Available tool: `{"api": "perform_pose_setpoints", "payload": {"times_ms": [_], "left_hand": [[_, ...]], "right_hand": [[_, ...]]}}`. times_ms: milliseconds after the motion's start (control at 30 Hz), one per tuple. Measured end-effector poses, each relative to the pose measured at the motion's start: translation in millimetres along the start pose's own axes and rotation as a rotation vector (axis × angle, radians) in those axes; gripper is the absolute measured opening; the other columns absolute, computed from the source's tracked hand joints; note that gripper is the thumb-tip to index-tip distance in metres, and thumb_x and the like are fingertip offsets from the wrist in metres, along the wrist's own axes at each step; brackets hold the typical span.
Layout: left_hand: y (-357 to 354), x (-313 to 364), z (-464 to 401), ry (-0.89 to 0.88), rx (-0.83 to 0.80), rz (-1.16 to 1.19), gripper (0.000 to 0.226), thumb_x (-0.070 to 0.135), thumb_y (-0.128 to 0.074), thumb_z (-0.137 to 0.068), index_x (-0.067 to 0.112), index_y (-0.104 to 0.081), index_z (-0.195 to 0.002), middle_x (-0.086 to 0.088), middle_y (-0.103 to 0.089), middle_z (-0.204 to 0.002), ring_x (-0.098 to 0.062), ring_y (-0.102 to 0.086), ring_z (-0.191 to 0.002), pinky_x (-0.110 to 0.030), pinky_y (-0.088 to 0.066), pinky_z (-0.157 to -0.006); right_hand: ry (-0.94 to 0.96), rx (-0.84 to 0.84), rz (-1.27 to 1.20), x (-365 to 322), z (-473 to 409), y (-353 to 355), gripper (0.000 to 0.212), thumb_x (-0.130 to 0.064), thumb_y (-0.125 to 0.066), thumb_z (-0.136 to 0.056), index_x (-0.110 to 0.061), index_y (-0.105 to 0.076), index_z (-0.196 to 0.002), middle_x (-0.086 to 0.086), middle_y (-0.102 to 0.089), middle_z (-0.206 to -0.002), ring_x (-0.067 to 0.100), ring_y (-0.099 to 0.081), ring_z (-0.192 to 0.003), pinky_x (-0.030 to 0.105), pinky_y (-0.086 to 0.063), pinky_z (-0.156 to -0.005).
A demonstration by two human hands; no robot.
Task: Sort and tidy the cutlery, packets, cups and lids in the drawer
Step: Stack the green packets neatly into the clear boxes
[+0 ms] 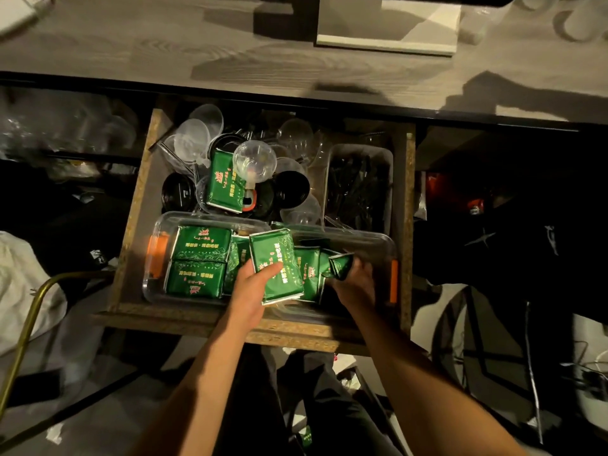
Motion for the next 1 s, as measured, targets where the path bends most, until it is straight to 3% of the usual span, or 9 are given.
{"api": "perform_pose_setpoints", "payload": {"times_ms": [67,133,267,367,467,600,767,900,1000], "left_hand": [[2.8,-2.4,2.6,0.018,-0.024,0.003,0.024,0.006,-0.063,-0.094,0.018,-0.056,-0.113,0.016,-0.053,-0.090,-0.006,-0.058,-0.084,-0.025,-0.043,-0.093],[5.1,-3.8,5.2,0.029,-0.034,-0.008,0.049,0.009,-0.063,-0.094,0.010,-0.045,-0.140,0.012,-0.056,-0.108,-0.014,-0.051,-0.110,-0.040,-0.030,-0.112],[11.2,-13.8,-5.8,0.041,-0.015,0.016,0.044,0.013,-0.066,-0.092,0.021,-0.051,-0.133,0.005,-0.053,-0.133,-0.022,-0.033,-0.142,-0.044,-0.020,-0.117],[4.5,-11.4,-2.3,0.032,-0.014,-0.004,0.057,0.013,-0.065,-0.092,0.015,-0.045,-0.145,-0.005,-0.049,-0.148,-0.029,-0.039,-0.140,-0.051,-0.027,-0.116],[-4.9,-5.8,4.7,-0.017,-0.019,0.005,0.035,-0.004,-0.054,-0.093,0.010,-0.059,-0.125,-0.008,-0.069,-0.111,-0.030,-0.064,-0.109,-0.042,-0.052,-0.094],[-21.1,-5.4,9.2,0.010,-0.084,0.037,0.041,0.007,-0.060,-0.090,0.021,-0.059,-0.129,-0.014,-0.065,-0.130,-0.033,-0.059,-0.122,-0.052,-0.044,-0.107],[-40.6,-5.0,24.6,0.065,-0.237,0.114,0.033,0.034,-0.043,-0.104,0.014,-0.067,-0.117,-0.013,-0.073,-0.113,-0.028,-0.070,-0.106,-0.047,-0.053,-0.097],[-41.5,-10.3,26.8,-0.005,-0.291,-0.043,0.017,0.012,-0.054,-0.100,0.025,-0.066,-0.103,0.001,-0.077,-0.100,-0.021,-0.069,-0.104,-0.042,-0.050,-0.101],[-34.5,-16.9,18.0,-0.009,-0.250,-0.074,0.027,0.000,-0.056,-0.096,0.018,-0.064,-0.114,-0.009,-0.072,-0.109,-0.027,-0.067,-0.105,-0.044,-0.052,-0.097]], "right_hand": [[0.053,0.022,-0.029,3.5,3.2,-2.8,0.063,-0.020,-0.069,-0.090,-0.004,-0.042,-0.144,0.018,-0.042,-0.148,0.032,-0.041,-0.137,0.037,-0.031,-0.113],[0.135,0.066,-0.060,6.5,6.0,-1.4,0.039,-0.008,-0.062,-0.092,0.000,-0.058,-0.129,0.021,-0.059,-0.130,0.033,-0.053,-0.124,0.036,-0.038,-0.107],[0.138,0.163,-0.226,-1.8,17.2,22.0,0.026,-0.001,-0.057,-0.093,0.000,-0.067,-0.117,0.015,-0.069,-0.113,0.026,-0.063,-0.104,0.023,-0.043,-0.085],[0.199,0.224,-0.470,-14.9,36.7,42.0,0.018,-0.001,-0.057,-0.093,-0.002,-0.068,-0.108,0.013,-0.068,-0.100,0.023,-0.062,-0.096,0.026,-0.043,-0.082],[0.137,0.175,-0.843,-29.5,58.3,63.8,0.018,-0.002,-0.055,-0.095,-0.016,-0.067,-0.094,0.006,-0.068,-0.089,0.021,-0.064,-0.085,0.035,-0.051,-0.079],[0.135,-0.043,-1.194,-45.9,79.9,82.0,0.027,0.001,-0.047,-0.096,-0.012,-0.061,-0.115,0.005,-0.070,-0.098,0.020,-0.068,-0.087,0.041,-0.057,-0.079],[0.201,0.052,-0.791,-58.7,80.2,68.3,0.028,-0.006,-0.052,-0.095,-0.009,-0.060,-0.122,0.002,-0.067,-0.103,0.019,-0.063,-0.098,0.017,-0.048,-0.076],[0.169,0.113,-0.616,-56.6,75.1,48.0,0.043,-0.013,-0.060,-0.094,-0.007,-0.054,-0.137,0.006,-0.055,-0.132,0.018,-0.050,-0.125,0.026,-0.038,-0.105],[0.236,0.085,-0.587,-55.4,69.1,40.3,0.037,-0.009,-0.058,-0.095,-0.004,-0.059,-0.132,0.010,-0.058,-0.133,0.021,-0.054,-0.124,0.024,-0.042,-0.101]]}}
Point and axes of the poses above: each hand's wrist, its own z-axis away from the middle knuckle, its own y-axis out of the back of the hand, x = y × z, the point moved 2 cm from there along -z, towards the middle knuckle
